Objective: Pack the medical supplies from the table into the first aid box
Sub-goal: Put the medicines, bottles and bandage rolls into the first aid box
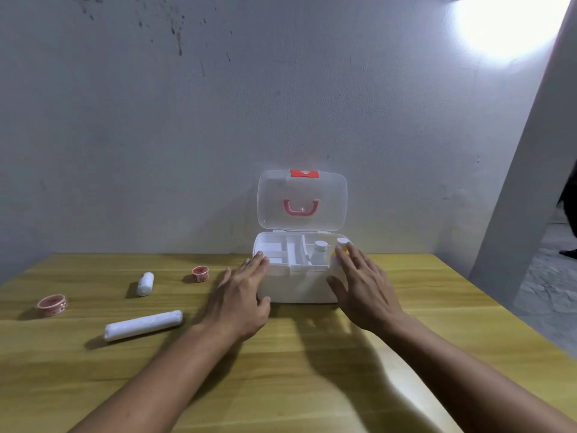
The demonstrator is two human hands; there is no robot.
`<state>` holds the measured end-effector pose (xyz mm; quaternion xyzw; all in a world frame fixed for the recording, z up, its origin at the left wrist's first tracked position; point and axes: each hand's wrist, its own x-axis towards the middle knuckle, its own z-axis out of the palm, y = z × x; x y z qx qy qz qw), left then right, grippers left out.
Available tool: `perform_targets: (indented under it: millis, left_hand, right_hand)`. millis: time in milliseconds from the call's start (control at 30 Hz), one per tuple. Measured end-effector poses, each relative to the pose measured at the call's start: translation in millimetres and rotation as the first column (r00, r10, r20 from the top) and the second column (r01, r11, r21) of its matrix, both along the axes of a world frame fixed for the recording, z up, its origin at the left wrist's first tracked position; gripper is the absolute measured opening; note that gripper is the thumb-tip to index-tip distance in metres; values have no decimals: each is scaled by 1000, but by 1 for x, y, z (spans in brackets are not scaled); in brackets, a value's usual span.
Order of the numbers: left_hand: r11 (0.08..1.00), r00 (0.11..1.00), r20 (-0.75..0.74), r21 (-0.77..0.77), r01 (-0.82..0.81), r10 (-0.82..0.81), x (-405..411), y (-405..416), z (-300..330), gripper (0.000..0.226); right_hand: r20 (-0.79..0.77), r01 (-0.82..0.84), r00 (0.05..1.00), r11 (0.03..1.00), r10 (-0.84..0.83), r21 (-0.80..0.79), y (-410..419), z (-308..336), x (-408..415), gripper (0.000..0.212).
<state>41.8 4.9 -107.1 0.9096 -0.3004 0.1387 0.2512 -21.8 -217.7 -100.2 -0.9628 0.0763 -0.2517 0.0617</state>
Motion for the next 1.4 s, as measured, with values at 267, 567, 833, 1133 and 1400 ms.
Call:
perform_targets:
  millis: [267, 567, 833, 1133, 1400]
  left_hand:
    - [999, 999, 38, -44, 12, -10, 0, -1, -4, 73]
    - [996, 996, 92, -87, 14, -6, -5, -4, -11, 75]
    - [995, 996, 87, -99, 14, -6, 0, -4, -15, 73]
    - [991, 998, 23, -121, 55, -53, 2, -4, -16, 84]
    - [996, 995, 43, -8, -85, 86, 2, 51, -12, 60]
  right_hand:
    - [8, -62, 998, 984, 62, 167, -3, -4, -5, 71]
    - [109, -105, 990, 978, 87, 178, -2, 5, 1, 68]
    - [138, -117, 987, 963, 85, 241, 1, 85, 73, 46]
    - [35, -128, 992, 973, 124, 190, 20, 92, 105, 45]
    - [59, -275, 955, 945, 289, -176, 56, 25, 18, 30]
